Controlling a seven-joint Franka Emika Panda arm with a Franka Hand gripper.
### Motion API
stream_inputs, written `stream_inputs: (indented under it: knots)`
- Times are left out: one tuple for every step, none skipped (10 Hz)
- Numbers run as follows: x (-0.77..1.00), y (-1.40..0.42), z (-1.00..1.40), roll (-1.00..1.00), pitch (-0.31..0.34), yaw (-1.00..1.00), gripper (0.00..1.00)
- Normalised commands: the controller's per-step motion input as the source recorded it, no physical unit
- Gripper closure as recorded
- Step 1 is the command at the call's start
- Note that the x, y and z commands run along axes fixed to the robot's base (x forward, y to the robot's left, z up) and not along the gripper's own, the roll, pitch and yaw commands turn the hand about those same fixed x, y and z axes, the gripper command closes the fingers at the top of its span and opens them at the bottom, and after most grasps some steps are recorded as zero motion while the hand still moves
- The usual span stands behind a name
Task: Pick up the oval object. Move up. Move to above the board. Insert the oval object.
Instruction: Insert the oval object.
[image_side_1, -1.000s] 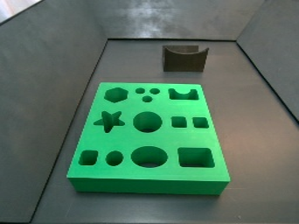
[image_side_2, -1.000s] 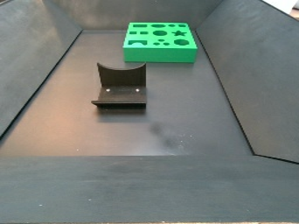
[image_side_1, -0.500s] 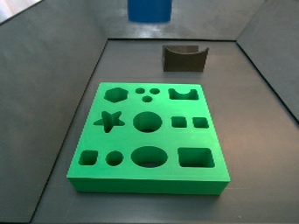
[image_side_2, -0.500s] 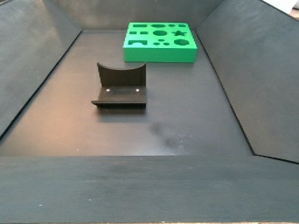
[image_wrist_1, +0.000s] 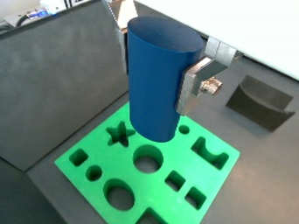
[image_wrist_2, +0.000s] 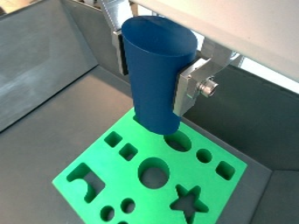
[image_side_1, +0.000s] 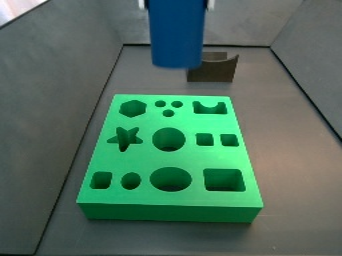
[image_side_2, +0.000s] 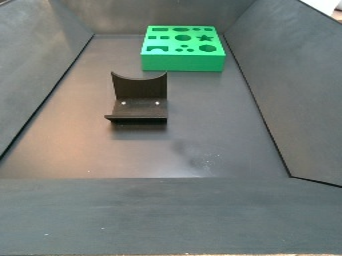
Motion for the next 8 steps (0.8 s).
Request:
stream_inputs:
  knots:
    - [0.28,-0.44,-0.36,0.27,0.0,-0.09,1.0]
    - [0.27,-0.42,-0.37,0.27,0.0,-0.09,1.0]
    - [0.2,-0.38,-0.39,0.28,0.019,-0.07,1.0]
    - [0.03,-0.27,-0.38,0.26,0.043,-0.01,1.0]
    - [0.0,-0.26,-0.43,0.25,0.033,0.0,1.0]
    - [0.0,-0.25,-0.42,0.24,0.036,0.0,1.0]
    - [0.0,-0.22,-0.41,0.21,0.006,0.0,1.0]
    - [0.0,-0.22,-0.35,0.15,0.0,0.0,1.0]
